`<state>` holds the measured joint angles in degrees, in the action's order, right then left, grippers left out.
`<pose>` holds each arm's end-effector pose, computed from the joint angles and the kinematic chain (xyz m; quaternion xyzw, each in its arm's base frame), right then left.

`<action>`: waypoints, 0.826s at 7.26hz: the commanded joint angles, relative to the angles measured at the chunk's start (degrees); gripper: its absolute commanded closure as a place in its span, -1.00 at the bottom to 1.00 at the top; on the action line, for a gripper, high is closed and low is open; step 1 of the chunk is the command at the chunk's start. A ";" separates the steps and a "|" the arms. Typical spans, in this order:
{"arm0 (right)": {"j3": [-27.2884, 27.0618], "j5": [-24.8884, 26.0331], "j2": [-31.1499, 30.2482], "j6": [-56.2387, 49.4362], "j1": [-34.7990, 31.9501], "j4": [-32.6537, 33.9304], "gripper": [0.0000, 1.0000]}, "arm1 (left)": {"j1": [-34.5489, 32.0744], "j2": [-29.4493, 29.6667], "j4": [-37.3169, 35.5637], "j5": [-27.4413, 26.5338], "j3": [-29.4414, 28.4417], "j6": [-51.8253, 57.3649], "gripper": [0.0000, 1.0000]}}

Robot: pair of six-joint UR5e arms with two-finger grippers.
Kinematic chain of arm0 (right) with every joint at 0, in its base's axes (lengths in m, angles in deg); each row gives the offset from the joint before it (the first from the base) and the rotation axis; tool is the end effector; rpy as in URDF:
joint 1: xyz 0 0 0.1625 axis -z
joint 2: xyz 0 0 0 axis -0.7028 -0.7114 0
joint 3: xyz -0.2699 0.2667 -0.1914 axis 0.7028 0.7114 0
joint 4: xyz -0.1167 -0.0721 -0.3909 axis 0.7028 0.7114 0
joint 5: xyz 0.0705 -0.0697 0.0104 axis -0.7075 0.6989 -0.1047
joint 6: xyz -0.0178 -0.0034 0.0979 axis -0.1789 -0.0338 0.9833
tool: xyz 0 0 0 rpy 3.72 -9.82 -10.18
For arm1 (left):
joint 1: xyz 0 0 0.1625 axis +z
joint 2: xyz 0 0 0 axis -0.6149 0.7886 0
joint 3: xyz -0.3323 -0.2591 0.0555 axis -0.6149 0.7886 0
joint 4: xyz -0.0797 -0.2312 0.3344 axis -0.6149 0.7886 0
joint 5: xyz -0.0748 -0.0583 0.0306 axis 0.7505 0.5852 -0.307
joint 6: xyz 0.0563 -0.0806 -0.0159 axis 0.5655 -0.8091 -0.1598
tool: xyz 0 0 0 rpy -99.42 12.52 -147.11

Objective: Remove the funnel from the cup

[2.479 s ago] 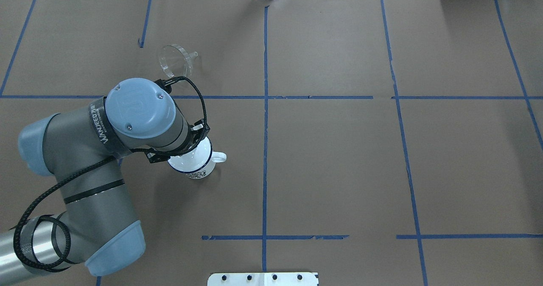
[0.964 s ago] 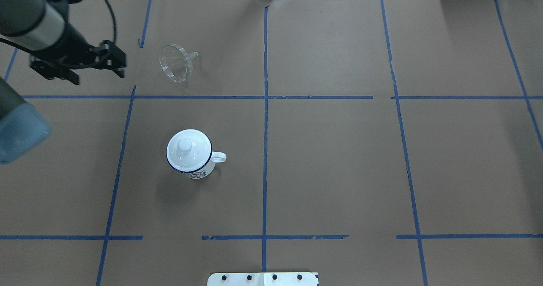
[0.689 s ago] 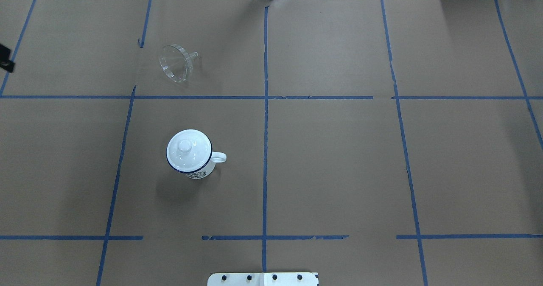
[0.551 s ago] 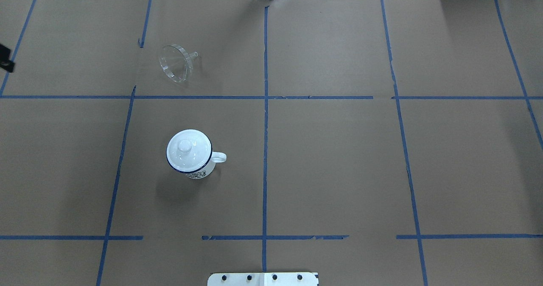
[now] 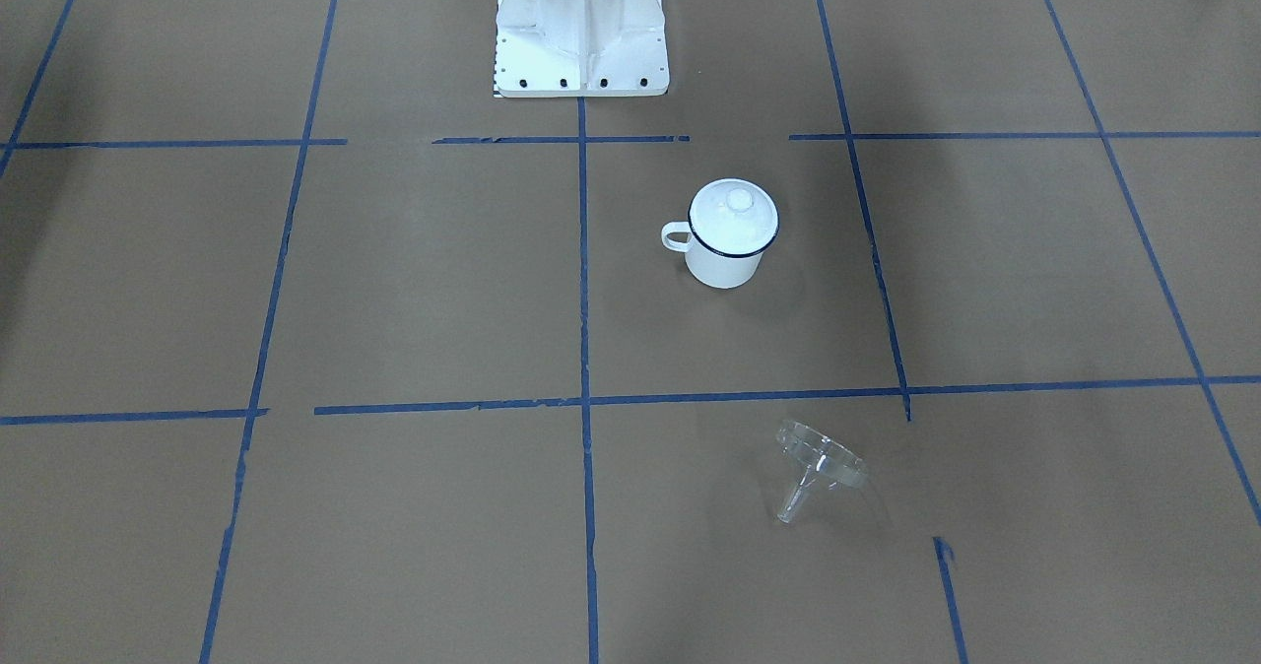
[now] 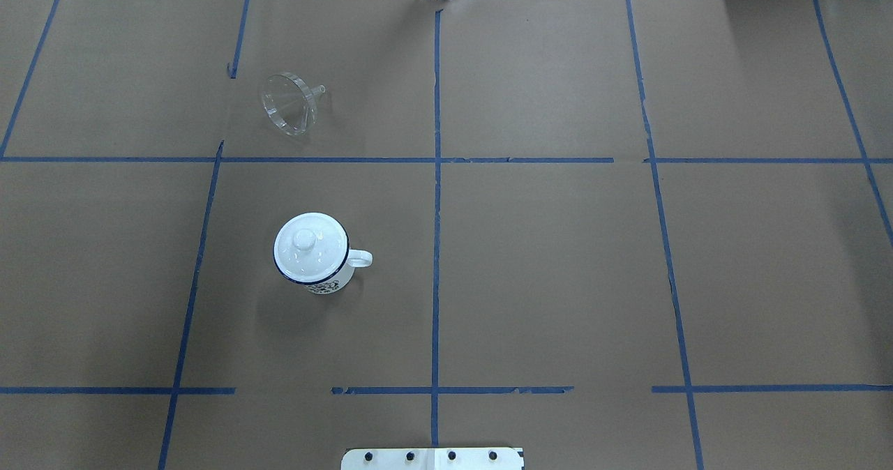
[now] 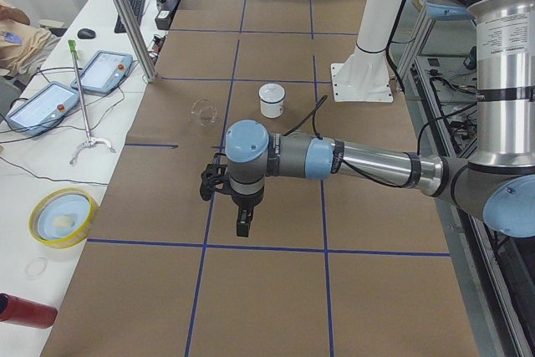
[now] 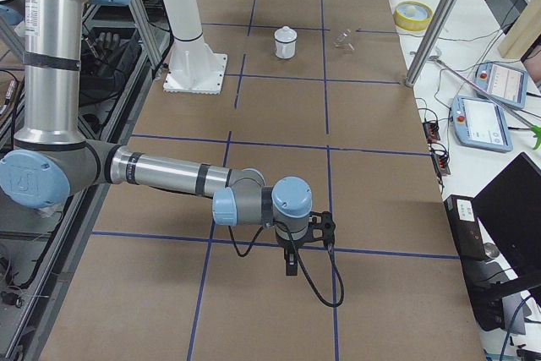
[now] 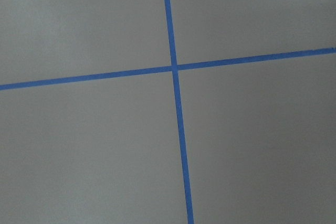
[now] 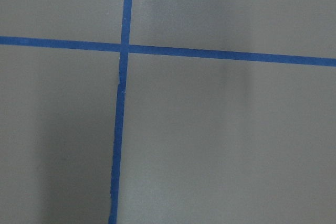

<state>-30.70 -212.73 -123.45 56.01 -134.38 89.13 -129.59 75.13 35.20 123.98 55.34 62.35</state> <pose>0.0654 -0.4446 0.7031 0.0318 -0.3530 -0.0121 0.9350 -0.0771 -0.4349 0.5887 0.0443 0.3700 0.0237 0.9277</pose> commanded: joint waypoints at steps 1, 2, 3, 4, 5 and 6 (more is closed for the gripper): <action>0.00 -0.06 0.00 0.00 0.00 0.00 -1.00 | -0.20 -0.45 0.22 0.38 -1.64 -0.25 -1.00; 0.00 -0.06 0.00 0.00 0.00 0.00 -1.00 | -0.20 -0.54 0.22 0.03 -2.00 -1.38 -1.00; 0.00 0.03 0.00 0.00 0.00 0.00 -1.00 | -0.20 -0.20 0.22 -0.15 -2.70 -2.00 -1.00; 0.00 0.03 0.00 0.00 0.00 0.00 -1.00 | -0.38 0.16 0.04 0.20 -2.62 -1.92 -1.00; 0.00 0.03 0.00 0.00 0.00 0.00 -1.00 | -0.47 0.16 0.04 0.29 -3.05 -1.83 -1.00; 0.00 -0.06 0.00 0.00 0.00 0.00 -1.00 | -0.73 -0.10 0.22 0.38 -3.32 -1.40 -1.00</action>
<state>-30.71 -212.71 -123.45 56.01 -134.38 89.13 -130.07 75.16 35.31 124.23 52.39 60.61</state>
